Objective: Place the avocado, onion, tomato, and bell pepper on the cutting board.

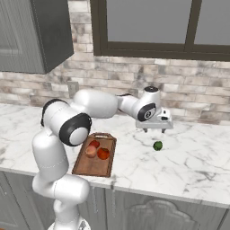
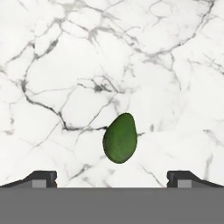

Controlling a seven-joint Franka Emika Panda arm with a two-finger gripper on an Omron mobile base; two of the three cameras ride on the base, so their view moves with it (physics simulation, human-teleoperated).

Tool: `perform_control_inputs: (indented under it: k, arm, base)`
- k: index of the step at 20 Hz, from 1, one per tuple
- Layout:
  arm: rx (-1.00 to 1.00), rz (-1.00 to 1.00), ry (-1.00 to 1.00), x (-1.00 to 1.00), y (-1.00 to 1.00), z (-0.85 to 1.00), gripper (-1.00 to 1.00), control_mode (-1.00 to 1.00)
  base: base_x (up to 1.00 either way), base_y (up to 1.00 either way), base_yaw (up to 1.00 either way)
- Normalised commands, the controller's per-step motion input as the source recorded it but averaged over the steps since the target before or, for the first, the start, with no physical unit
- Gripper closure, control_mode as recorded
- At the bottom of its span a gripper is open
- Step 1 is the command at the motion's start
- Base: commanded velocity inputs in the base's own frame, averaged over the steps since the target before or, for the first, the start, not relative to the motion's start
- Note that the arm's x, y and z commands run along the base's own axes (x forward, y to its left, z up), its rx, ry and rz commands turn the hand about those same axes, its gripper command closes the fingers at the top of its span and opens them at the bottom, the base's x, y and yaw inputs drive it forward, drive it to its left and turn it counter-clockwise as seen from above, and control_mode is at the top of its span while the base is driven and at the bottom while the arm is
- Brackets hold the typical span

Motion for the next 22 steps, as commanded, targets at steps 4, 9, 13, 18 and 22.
perform_control_inputs:
  k: [4, 9, 13, 18, 22]
  arm:
    - [0.00, 0.00, 0.02, 0.00, -0.03, -0.24, -1.00, -1.00]
    - [0.00, 0.00, 0.03, 0.00, -0.02, -0.21, -1.00, -1.00]
    - [0.00, 0.00, 0.02, 0.00, -0.04, -0.19, -1.00, -1.00]
    - [0.00, 0.00, 0.01, 0.00, -0.08, -0.19, -1.00, -1.00]
    - [0.00, 0.00, 0.01, 0.00, -0.06, -0.18, -1.00, -1.00]
  base:
    - [0.00, 0.00, 0.00]
    - [0.00, 0.00, 0.00]
    - [0.00, 0.00, 0.00]
    - [0.00, 0.00, 0.00]
    - [0.00, 0.00, 0.00]
